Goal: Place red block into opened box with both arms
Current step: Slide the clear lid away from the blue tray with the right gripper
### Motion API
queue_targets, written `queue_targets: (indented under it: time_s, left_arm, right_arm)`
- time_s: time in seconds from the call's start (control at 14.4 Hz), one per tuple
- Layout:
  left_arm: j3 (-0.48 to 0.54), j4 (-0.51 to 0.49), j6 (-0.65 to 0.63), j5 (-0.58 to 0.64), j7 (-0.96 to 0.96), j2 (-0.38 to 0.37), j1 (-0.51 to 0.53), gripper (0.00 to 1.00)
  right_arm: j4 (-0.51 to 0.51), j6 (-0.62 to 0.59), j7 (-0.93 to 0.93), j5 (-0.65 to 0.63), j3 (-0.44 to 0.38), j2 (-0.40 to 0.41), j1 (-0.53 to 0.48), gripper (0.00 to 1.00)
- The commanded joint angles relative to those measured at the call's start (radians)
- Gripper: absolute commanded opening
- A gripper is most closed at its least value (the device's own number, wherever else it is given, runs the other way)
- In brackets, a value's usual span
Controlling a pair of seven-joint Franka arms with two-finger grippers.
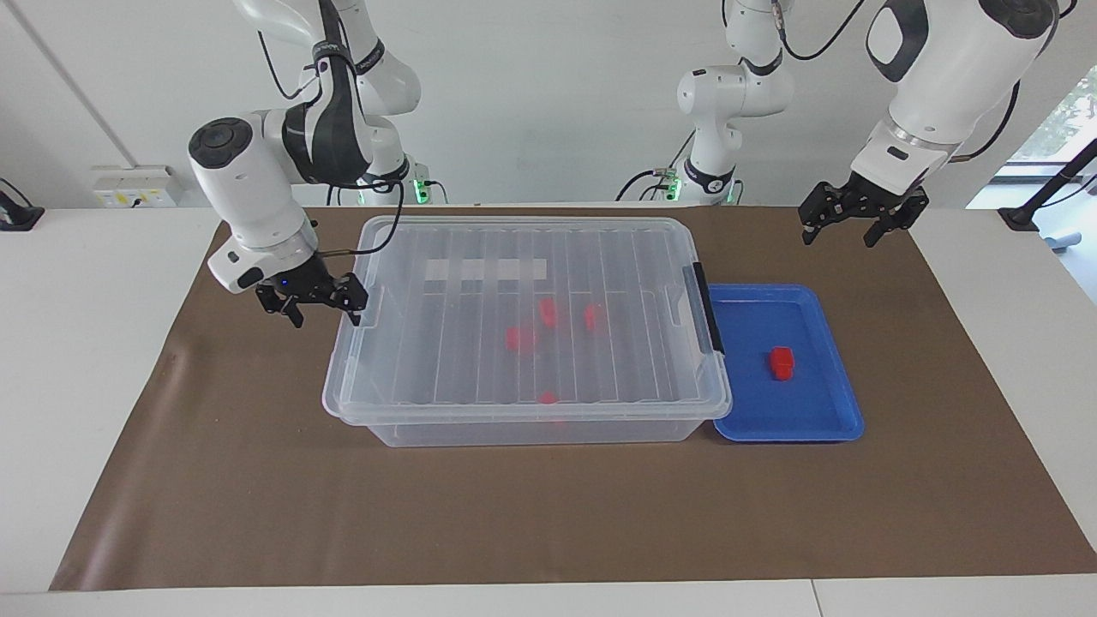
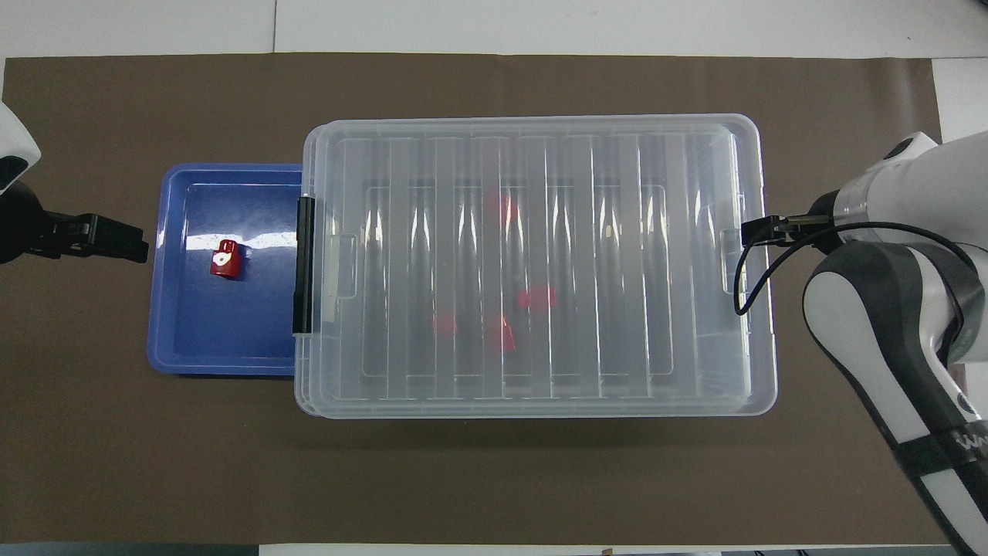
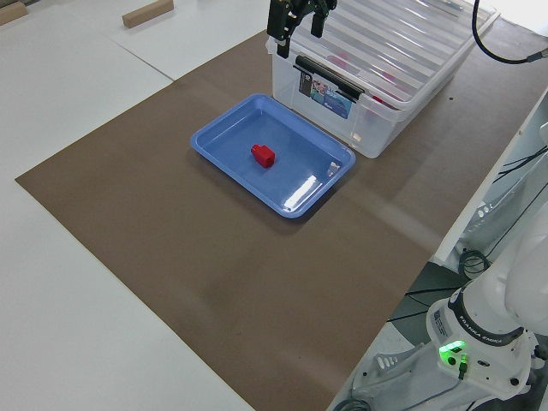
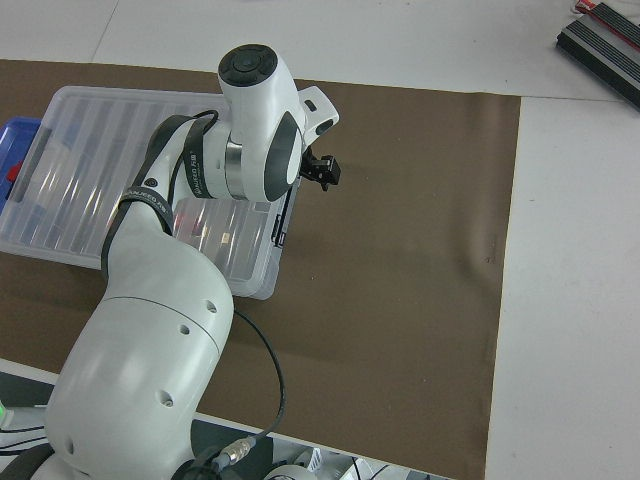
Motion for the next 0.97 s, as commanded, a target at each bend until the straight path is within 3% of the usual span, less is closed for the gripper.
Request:
queue_targets:
  time_s: [0.0,0.42,0.9]
  left_arm:
    - [-0.005,0.003,-0.018,0.018,-0.004,-0.009,0.008,1.0]
    - [-0.005,0.003,-0.018,0.018,-0.004,-0.009,0.008,1.0]
    - [-0.005,0.003,-0.018,0.018,-0.004,-0.009,0.008,1.0]
  right_arm:
    - [-0.035,0.021,-0.076,0.01,0.007,-0.023,-0.044,1.0]
    - [-0.024,0.02,-0.257,0.008,0.007,-0.016,-0.154,1.0]
    - [-0.011,0.01,-0.33,-0.003,0.005,-0.013,-0.223,1.0]
